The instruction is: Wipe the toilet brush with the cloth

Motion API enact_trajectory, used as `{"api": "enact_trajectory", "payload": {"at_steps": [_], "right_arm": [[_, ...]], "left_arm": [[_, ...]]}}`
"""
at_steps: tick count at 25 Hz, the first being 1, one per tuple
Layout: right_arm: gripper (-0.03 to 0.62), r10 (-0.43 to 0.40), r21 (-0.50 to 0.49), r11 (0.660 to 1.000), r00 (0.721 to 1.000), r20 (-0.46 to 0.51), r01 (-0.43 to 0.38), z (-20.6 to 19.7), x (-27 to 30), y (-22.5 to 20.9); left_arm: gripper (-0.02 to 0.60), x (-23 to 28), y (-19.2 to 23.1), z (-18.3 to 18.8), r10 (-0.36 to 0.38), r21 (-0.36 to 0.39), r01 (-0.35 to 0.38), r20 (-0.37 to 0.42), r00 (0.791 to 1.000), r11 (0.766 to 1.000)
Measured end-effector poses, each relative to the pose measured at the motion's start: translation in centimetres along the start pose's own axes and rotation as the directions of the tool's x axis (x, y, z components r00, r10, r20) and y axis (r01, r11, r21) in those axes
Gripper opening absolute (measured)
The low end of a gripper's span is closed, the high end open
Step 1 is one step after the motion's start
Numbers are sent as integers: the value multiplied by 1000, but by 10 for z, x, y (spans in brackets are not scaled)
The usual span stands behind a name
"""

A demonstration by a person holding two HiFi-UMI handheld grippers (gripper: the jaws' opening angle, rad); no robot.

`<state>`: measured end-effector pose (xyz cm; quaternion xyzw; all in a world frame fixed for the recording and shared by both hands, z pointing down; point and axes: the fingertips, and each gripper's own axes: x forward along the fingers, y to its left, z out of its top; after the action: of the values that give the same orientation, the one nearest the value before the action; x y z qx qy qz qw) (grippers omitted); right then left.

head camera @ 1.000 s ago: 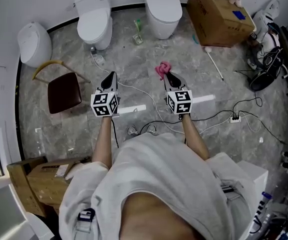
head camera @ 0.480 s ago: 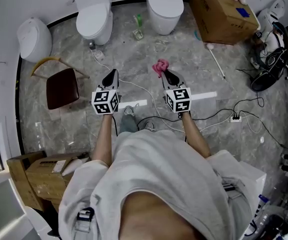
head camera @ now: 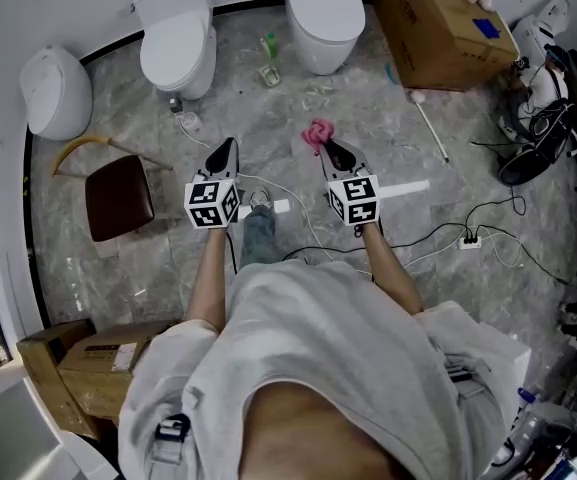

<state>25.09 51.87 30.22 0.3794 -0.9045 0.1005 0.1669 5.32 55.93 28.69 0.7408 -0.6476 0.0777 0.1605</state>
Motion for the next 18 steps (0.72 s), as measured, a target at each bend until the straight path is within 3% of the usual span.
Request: {"api": "enact_trajectory", "payload": {"at_steps": [7,18], "right_arm": [[58,-53,10,999,998,-19,53,33,67,-31],[58,-112,11,994,994,-20,112,92,182,-45]], "left_arm": [[20,77,38,29,-59,-11,59,-4,998,998],[20,171,136,78,-107,-36,107,1,994,994]]}}
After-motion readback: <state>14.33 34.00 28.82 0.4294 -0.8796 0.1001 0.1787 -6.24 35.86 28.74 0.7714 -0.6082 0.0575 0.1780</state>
